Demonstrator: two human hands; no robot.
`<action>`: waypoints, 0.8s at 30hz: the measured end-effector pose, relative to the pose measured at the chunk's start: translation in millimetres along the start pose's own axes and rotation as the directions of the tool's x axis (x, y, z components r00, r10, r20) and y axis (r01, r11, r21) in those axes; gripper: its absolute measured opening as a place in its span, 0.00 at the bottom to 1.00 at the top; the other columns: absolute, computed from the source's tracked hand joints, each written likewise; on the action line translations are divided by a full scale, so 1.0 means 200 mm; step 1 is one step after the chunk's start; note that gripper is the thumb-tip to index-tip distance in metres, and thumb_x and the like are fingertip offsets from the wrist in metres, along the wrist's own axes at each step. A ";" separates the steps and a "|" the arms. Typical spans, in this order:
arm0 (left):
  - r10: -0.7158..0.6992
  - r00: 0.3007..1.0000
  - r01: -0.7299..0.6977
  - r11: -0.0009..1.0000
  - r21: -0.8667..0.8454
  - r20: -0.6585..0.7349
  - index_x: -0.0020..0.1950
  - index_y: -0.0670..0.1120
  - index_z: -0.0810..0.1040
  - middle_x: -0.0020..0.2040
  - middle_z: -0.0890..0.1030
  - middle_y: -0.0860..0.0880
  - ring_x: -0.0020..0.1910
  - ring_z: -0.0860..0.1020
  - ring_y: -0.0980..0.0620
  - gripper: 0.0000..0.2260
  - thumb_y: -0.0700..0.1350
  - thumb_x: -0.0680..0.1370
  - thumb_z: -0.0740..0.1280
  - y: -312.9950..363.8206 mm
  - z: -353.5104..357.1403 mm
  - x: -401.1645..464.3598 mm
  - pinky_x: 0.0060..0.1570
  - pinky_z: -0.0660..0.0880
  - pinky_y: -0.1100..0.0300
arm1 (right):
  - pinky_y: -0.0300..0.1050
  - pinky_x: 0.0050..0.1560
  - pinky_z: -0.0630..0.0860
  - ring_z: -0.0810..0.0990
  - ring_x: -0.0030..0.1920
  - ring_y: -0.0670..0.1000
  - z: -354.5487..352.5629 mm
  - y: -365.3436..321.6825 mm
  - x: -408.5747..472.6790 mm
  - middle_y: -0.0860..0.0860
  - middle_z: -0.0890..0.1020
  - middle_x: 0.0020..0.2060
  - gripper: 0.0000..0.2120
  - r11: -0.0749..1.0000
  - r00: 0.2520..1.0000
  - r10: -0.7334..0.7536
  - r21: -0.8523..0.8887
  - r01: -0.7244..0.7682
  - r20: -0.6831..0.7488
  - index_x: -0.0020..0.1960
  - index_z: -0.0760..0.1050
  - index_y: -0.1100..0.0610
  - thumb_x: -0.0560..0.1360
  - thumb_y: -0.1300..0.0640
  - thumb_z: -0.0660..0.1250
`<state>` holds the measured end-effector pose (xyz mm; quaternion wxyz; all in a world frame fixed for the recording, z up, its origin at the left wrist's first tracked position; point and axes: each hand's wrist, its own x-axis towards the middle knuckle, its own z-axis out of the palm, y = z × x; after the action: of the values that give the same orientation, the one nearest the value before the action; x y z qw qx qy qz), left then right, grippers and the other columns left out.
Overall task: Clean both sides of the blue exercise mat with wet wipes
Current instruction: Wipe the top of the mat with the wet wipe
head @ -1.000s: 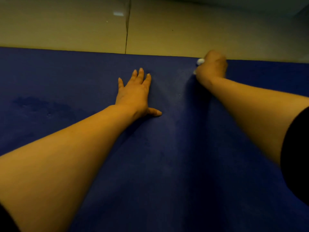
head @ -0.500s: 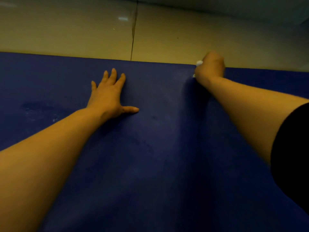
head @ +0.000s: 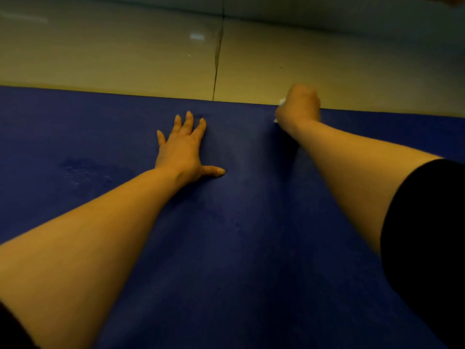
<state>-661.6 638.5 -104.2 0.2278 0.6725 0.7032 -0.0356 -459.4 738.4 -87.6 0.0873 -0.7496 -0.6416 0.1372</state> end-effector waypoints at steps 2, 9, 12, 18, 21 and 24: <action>-0.003 1.000 0.003 1.000 0.004 -0.002 0.80 0.50 0.44 0.79 0.40 0.47 0.78 0.38 0.45 0.52 0.64 0.67 0.72 0.00 0.01 0.00 0.72 0.41 0.37 | 0.45 0.47 0.71 0.76 0.56 0.59 0.06 -0.16 -0.08 0.58 0.77 0.56 0.09 0.992 0.993 -0.118 0.054 0.116 0.030 0.55 0.74 0.62 0.77 0.63 0.62; 0.019 0.999 -0.020 0.999 -0.032 -0.029 0.80 0.51 0.44 0.79 0.39 0.48 0.78 0.38 0.47 0.51 0.65 0.68 0.71 -0.03 0.02 -0.01 0.72 0.39 0.39 | 0.47 0.49 0.72 0.75 0.55 0.60 0.06 -0.15 -0.10 0.59 0.76 0.56 0.09 0.951 0.947 -0.309 0.003 0.310 0.083 0.54 0.74 0.62 0.76 0.60 0.63; 0.015 1.000 -0.016 1.000 -0.022 -0.023 0.80 0.51 0.43 0.79 0.39 0.48 0.77 0.37 0.46 0.52 0.65 0.68 0.71 -0.02 0.02 -0.01 0.72 0.39 0.39 | 0.50 0.52 0.75 0.76 0.55 0.61 0.01 -0.01 -0.04 0.59 0.77 0.56 0.09 0.994 0.994 -0.110 -0.029 0.110 -0.005 0.55 0.75 0.62 0.75 0.62 0.65; 0.011 1.000 -0.011 1.000 -0.012 -0.022 0.79 0.51 0.43 0.79 0.38 0.48 0.77 0.37 0.46 0.51 0.65 0.68 0.71 -0.03 0.03 0.00 0.72 0.39 0.38 | 0.46 0.46 0.71 0.75 0.55 0.59 0.14 -0.29 -0.26 0.59 0.74 0.57 0.10 0.948 0.947 -0.317 0.041 0.315 0.052 0.57 0.72 0.62 0.76 0.62 0.63; 0.030 0.999 -0.030 0.999 -0.026 -0.021 0.79 0.51 0.43 0.79 0.38 0.47 0.77 0.37 0.46 0.51 0.65 0.68 0.71 -0.03 0.03 0.00 0.72 0.39 0.38 | 0.52 0.51 0.74 0.74 0.53 0.59 0.11 -0.19 -0.29 0.58 0.74 0.56 0.09 0.908 0.898 -0.416 0.015 0.419 0.140 0.57 0.71 0.60 0.76 0.61 0.62; 0.025 1.000 -0.025 1.000 -0.016 -0.014 0.79 0.51 0.43 0.79 0.38 0.47 0.77 0.37 0.46 0.51 0.65 0.68 0.70 -0.03 0.02 -0.01 0.72 0.38 0.38 | 0.52 0.50 0.74 0.74 0.53 0.61 0.02 0.04 -0.22 0.59 0.75 0.55 0.09 0.954 0.952 -0.298 -0.017 0.300 0.065 0.54 0.73 0.61 0.74 0.64 0.62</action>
<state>-666.1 635.2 -109.7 0.2287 0.6798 0.6965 -0.0225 -460.4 693.3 -89.8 0.0771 -0.6404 -0.7518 0.1367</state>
